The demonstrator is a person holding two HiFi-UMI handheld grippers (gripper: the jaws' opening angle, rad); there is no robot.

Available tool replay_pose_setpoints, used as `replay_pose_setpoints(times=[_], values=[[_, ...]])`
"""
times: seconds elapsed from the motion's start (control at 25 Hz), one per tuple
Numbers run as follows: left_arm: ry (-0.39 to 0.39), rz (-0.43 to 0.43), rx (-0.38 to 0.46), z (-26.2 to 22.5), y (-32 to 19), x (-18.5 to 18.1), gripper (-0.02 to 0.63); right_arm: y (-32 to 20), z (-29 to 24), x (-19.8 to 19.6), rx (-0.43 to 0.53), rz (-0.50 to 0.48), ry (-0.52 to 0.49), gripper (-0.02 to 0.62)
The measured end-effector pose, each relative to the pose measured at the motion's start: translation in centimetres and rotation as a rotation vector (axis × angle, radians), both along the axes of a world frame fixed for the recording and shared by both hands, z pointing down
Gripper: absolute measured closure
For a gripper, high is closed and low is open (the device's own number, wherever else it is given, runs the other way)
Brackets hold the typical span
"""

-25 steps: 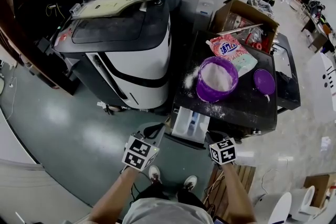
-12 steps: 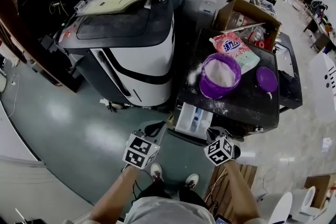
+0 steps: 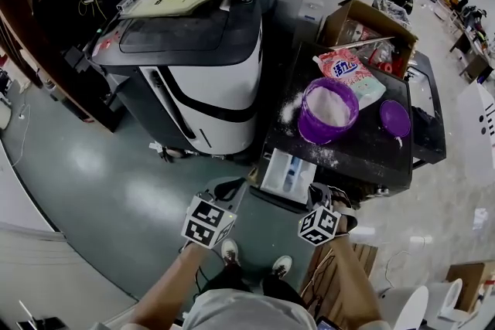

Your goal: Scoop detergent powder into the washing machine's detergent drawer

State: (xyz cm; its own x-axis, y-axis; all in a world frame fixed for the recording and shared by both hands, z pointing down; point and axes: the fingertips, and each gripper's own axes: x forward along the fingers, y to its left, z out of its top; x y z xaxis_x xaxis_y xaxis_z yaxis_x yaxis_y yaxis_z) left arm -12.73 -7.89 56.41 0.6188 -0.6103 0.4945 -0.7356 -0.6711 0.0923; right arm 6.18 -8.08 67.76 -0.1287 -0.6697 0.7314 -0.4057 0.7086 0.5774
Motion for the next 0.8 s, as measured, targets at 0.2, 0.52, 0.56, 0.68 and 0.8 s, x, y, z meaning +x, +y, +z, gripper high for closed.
replay_pose_setpoints(times=[0.2, 0.52, 0.56, 0.68, 0.8], values=[[0.002, -0.004, 0.005, -0.18, 0.24, -0.04, 0.597, 0.02, -0.38, 0.08, 0.094, -0.053, 0.080, 0.592], [-0.011, 0.001, 0.021, -0.07, 0.70, 0.27, 0.597, 0.24, -0.58, -0.25, 0.201, -0.129, 0.213, 0.592], [-0.012, 0.001, 0.021, -0.09, 0.72, 0.36, 0.597, 0.17, -0.62, -0.18, 0.203, -0.125, 0.219, 0.592], [-0.013, 0.001, 0.022, -0.27, 0.80, 0.50, 0.597, 0.04, -0.72, -0.01, 0.208, -0.122, 0.227, 0.592], [-0.014, -0.003, 0.025, -0.32, 0.79, 0.40, 0.597, -0.06, -0.81, 0.11, 0.204, -0.109, 0.205, 0.592]])
